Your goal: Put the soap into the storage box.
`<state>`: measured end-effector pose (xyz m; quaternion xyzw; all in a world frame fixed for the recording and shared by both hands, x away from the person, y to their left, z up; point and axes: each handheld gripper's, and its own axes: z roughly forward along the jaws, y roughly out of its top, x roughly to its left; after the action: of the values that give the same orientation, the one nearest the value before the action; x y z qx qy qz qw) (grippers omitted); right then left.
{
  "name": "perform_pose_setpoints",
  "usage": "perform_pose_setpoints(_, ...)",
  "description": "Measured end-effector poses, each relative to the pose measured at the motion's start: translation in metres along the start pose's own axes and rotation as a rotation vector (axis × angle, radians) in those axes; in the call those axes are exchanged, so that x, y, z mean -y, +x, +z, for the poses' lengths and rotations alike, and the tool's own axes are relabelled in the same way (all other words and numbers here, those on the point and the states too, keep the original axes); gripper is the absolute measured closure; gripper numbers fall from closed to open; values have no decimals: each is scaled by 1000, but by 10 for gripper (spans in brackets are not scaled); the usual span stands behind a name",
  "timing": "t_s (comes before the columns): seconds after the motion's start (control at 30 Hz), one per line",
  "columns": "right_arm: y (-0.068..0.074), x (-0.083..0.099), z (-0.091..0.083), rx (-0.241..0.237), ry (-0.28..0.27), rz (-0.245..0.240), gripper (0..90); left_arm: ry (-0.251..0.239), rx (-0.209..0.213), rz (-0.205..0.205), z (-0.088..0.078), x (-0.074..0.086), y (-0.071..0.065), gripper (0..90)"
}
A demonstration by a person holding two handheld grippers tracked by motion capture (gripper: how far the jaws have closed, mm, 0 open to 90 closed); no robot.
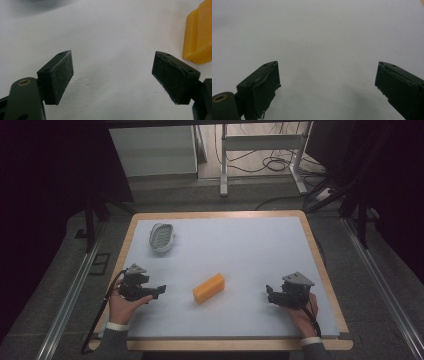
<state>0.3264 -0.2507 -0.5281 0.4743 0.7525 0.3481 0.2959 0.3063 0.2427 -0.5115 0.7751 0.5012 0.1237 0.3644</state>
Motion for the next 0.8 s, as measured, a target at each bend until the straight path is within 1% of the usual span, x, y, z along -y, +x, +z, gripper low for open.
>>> perform_pose_setpoints(0.03, 0, 0, 0, 0, 0, 0, 60, 0, 0, 0, 0, 0, 0, 180)
perform_pose_setpoints(0.1, -2, 0, 0, -15, -2, 6, 61, 5, 0, 3, 0, 0, 0, 180)
perform_pose_setpoints(0.13, -3, 0, 0, -22, -9, 18, 61, 8, -1, 4, 0, 1, 0, 180)
perform_pose_setpoints(0.23, -4, 1, -1, -34, -19, 26, 64, 7, 1, 4, -1, 1, 0, 180)
perform_pose_setpoints(0.3, -5, 2, -3, -40, -35, 28, 75, -2, -1, 2, -3, 0, 0, 187)
perform_pose_setpoints(0.33, -5, 2, -3, -41, -36, 27, 76, -18, 0, -1, -6, 0, -1, 196)
perform_pose_setpoints(0.5, -5, 2, -3, -46, -36, 28, 76, -32, -4, -3, -11, -3, -1, 200)
perform_pose_setpoints(0.53, -6, 2, -2, -48, -34, 35, 76, -26, -9, -1, -11, -4, -1, 202)
perform_pose_setpoints(0.63, -6, 2, -2, -50, -31, 36, 82, -20, -16, 5, -12, -5, -2, 202)
perform_pose_setpoints(0.67, -6, 2, -2, -51, -31, 36, 82, -18, -7, 8, -12, -6, -3, 202)
perform_pose_setpoints(0.77, -6, 2, -2, -52, -27, 32, 82, -16, -7, 9, -12, -7, -4, 203)
perform_pose_setpoints(0.8, -5, 2, -2, -52, -33, 28, 83, -6, -14, 20, -12, -10, -7, 203)
